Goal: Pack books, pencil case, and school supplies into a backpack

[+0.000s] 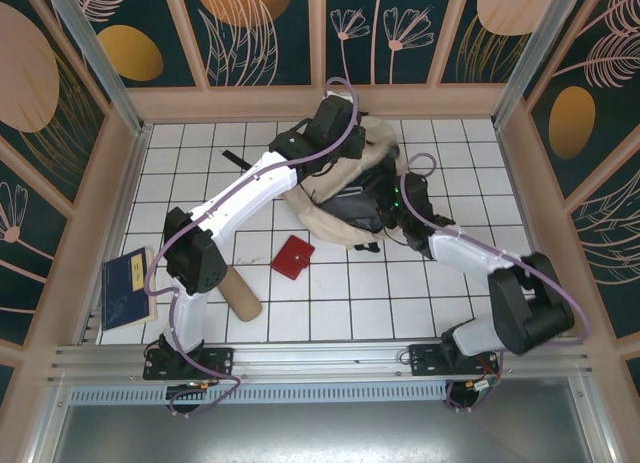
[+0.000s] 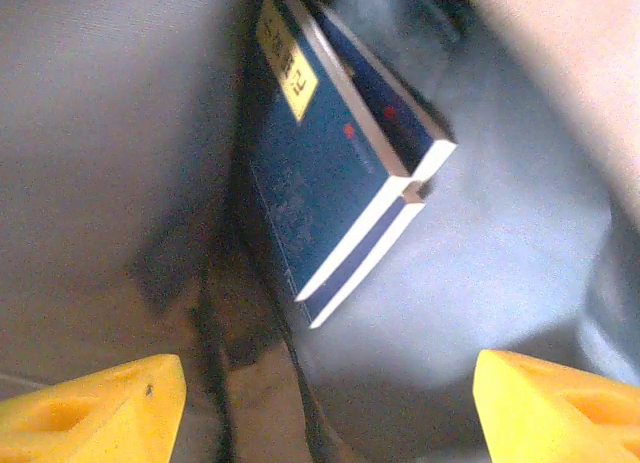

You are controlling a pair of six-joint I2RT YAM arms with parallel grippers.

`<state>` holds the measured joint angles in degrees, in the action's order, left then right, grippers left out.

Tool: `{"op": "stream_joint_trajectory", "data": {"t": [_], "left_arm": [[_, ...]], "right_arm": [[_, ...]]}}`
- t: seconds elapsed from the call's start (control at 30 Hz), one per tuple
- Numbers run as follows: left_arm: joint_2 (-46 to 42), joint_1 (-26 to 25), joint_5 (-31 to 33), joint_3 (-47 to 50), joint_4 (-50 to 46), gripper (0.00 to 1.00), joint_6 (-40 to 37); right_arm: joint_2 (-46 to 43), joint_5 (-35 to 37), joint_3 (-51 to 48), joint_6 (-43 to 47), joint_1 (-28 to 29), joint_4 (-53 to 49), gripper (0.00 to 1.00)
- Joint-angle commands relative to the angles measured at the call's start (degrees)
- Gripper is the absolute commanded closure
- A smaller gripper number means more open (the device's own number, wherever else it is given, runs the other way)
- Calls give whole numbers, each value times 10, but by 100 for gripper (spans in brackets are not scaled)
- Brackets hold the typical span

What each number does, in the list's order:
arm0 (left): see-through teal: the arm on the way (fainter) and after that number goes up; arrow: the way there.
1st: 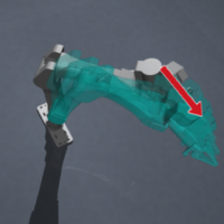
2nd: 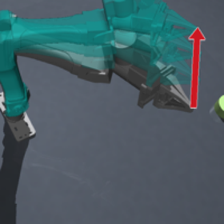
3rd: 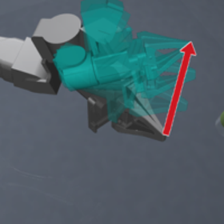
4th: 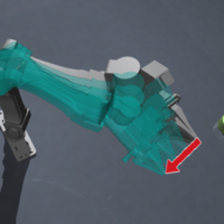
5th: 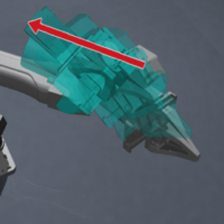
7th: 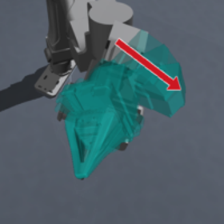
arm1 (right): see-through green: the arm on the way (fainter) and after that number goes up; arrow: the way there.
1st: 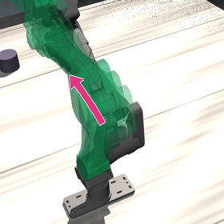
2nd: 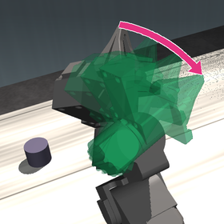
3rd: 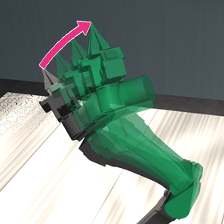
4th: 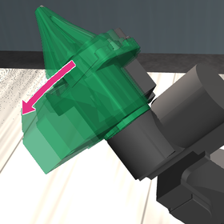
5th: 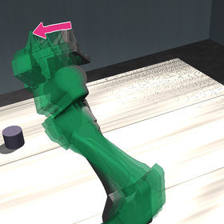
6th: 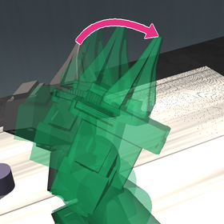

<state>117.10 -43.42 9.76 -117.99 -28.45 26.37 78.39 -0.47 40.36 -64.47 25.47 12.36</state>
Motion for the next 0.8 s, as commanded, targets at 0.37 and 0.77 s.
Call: {"op": "stream_joint_trajectory", "data": {"t": [0.37, 0.77], "left_arm": [[-272, 132, 28, 372, 101, 1, 53], [-426, 296, 184, 664, 27, 1, 169]], "right_arm": [[-110, 112, -13, 116, -96, -155, 18], [-23, 44, 69, 160, -96, -140, 7]]}}
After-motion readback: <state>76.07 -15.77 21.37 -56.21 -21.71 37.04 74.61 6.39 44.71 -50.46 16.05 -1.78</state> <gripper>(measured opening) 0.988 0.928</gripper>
